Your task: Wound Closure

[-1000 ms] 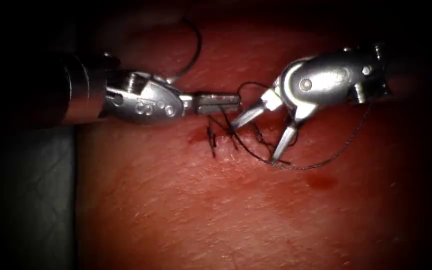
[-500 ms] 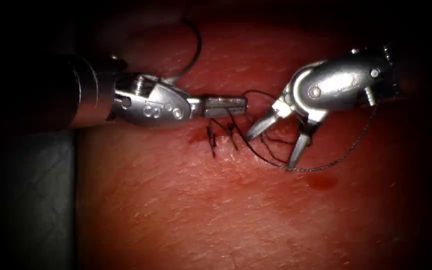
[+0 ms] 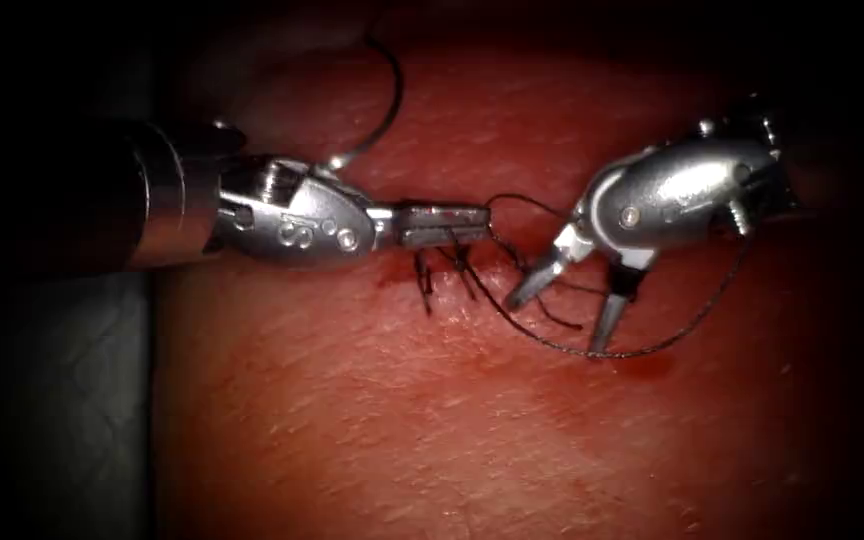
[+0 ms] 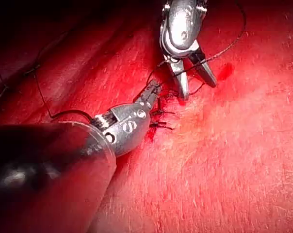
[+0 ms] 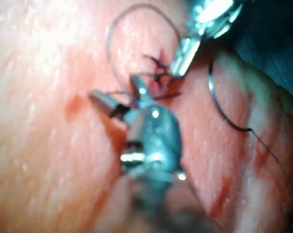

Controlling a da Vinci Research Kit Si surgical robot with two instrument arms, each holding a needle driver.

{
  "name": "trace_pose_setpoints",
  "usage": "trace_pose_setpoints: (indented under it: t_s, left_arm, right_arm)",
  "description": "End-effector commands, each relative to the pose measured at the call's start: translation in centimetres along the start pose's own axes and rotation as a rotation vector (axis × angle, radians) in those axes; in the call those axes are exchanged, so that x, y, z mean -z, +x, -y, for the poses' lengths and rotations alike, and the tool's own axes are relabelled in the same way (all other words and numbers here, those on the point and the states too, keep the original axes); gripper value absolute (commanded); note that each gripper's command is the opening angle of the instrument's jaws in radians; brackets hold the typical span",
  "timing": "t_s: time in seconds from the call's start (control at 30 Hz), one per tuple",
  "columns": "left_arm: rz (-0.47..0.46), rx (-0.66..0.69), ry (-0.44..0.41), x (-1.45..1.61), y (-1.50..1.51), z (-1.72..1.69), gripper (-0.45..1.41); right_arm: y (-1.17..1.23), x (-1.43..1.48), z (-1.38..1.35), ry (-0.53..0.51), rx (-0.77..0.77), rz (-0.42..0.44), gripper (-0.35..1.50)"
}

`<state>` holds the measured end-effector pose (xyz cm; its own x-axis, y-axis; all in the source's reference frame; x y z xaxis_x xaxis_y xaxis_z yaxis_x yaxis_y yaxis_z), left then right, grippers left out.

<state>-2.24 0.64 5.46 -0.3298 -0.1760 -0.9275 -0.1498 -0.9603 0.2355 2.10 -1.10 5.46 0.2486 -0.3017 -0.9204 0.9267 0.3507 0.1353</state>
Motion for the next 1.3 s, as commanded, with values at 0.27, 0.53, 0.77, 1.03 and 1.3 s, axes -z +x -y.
trace_pose_setpoints:
  t_s: [0.27,0.53,0.77,1.03,1.3]
  left_arm:
    - [-0.002,0.000,-0.001,-0.05,-0.01,-0.05,-0.45]
    - [-0.005,-0.001,-0.004,0.00,0.02,-0.08,-0.45]
    - [-0.005,-0.007,-0.004,0.02,0.04,-0.17,-0.45]
    - [-0.004,-0.024,-0.001,0.03,0.18,-0.52,-0.45]
    - [-0.017,-0.015,-0.009,0.06,0.38,-0.80,-0.45]
  right_arm:
    - [-0.10,-0.10,-0.10,-0.002,-0.003,0.000,0.19]
    - [-0.08,-0.09,-0.13,0.003,-0.005,-0.010,-0.35]
    - [-0.08,-0.02,-0.22,-0.004,-0.024,-0.013,-0.35]
    - [-0.07,0.19,-0.33,-0.058,-0.084,-0.027,-0.35]
    - [-0.08,0.32,-0.39,-0.093,-0.109,-0.065,-0.35]
